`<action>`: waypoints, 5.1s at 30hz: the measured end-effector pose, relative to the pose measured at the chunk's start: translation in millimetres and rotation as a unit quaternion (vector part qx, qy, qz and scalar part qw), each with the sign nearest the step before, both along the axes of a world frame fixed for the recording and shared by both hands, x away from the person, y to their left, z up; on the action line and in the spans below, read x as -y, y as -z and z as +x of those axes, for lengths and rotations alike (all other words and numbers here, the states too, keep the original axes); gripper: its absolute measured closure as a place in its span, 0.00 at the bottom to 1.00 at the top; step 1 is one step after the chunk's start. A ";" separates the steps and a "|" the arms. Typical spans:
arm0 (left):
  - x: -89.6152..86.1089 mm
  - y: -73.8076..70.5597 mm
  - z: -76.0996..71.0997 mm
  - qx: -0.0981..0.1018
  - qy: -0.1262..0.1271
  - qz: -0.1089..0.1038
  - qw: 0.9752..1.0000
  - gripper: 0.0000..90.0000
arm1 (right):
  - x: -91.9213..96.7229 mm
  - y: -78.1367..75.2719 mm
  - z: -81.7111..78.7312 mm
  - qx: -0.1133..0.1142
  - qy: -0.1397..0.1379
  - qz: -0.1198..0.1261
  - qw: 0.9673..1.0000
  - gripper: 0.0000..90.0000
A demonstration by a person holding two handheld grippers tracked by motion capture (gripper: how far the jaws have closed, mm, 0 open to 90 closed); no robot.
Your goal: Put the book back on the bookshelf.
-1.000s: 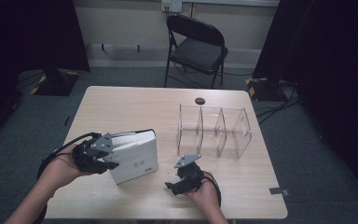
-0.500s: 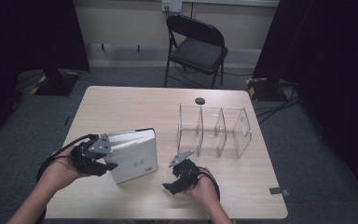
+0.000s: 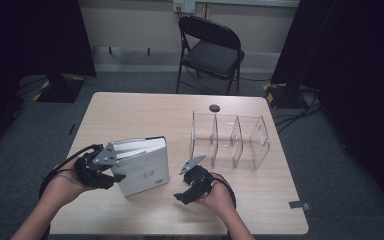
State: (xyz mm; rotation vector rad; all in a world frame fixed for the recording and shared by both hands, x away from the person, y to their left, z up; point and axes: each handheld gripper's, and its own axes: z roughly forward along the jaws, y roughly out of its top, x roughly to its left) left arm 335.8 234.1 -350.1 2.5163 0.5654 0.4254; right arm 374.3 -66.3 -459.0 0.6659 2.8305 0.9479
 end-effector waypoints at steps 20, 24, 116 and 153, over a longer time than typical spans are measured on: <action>-6.3 0.0 -3.2 0.004 -0.002 -0.023 1.000 0.53 | -4.7 -24.8 13.1 -0.016 -0.029 -0.031 0.999 0.20; -9.4 -0.2 -3.2 -0.006 -0.004 -0.039 0.999 0.51 | -4.5 -29.4 15.7 -0.019 -0.033 -0.031 0.999 0.20; -52.7 140.6 -5.4 -0.049 -0.113 -0.100 0.987 0.17 | -54.5 -142.7 44.6 0.036 -0.123 -0.085 0.988 0.22; -55.7 142.2 -5.1 -0.044 -0.105 -0.109 0.988 0.17 | -91.3 -156.6 20.1 0.028 -0.151 -0.109 0.982 0.58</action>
